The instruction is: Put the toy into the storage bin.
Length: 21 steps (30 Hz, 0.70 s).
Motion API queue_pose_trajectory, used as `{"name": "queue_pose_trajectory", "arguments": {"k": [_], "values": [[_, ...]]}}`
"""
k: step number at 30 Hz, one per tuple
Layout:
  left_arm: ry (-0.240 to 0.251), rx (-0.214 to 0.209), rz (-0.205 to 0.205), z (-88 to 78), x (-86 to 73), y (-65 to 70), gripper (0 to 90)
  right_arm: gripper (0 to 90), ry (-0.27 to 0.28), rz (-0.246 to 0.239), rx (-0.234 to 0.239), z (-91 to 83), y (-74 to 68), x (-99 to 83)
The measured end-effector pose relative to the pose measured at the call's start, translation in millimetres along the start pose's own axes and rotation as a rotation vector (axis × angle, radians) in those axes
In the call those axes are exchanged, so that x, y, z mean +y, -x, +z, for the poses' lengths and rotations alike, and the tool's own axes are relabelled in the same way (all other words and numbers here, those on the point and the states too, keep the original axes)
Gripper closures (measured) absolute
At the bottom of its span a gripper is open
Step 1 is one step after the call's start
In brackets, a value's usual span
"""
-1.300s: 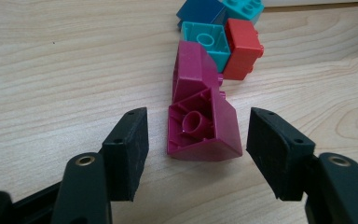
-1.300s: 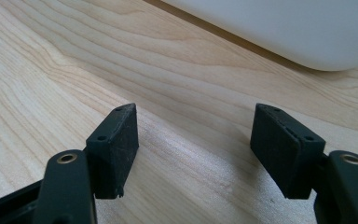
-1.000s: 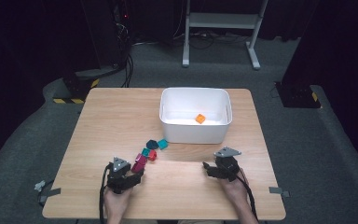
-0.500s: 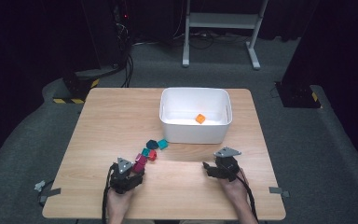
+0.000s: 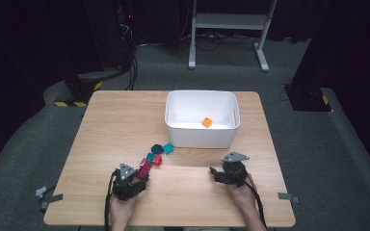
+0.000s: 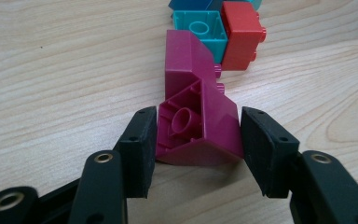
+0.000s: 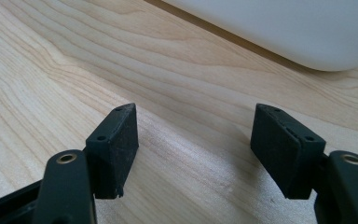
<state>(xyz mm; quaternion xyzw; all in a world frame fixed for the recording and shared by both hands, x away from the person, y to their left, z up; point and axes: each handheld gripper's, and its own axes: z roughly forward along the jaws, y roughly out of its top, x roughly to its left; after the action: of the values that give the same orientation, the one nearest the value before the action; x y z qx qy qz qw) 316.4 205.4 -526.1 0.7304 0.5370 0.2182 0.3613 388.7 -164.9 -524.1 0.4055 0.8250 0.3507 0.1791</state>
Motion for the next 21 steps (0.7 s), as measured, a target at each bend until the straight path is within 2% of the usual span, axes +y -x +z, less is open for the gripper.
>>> {"name": "queue_pose_trajectory", "arguments": {"k": [7, 11, 14, 18, 21], "values": [[0.013, -0.025, -0.015, -8.3, 1.4, -1.0, 47.8, 32.1, 0.000, -0.001, 0.000, 0.0, 0.1, 0.0], [0.014, -0.056, -0.014, -15.3, 5.5, -2.8, 47.8, 32.1, 0.000, -0.001, 0.000, 0.0, 0.1, 0.0], [0.018, -0.057, 0.009, -21.9, 12.3, -4.3, 47.8, 32.1, 0.001, -0.001, 0.000, 0.1, 0.1, 0.0], [0.047, -0.087, -0.007, -31.9, 22.9, -7.5, 47.8, 32.0, 0.001, -0.002, 0.000, 0.0, 0.1, 0.0], [0.048, -0.087, 0.009, -37.3, 33.6, -9.8, 47.8, 32.1, 0.000, -0.001, 0.000, 0.1, 0.1, 0.0]]}}
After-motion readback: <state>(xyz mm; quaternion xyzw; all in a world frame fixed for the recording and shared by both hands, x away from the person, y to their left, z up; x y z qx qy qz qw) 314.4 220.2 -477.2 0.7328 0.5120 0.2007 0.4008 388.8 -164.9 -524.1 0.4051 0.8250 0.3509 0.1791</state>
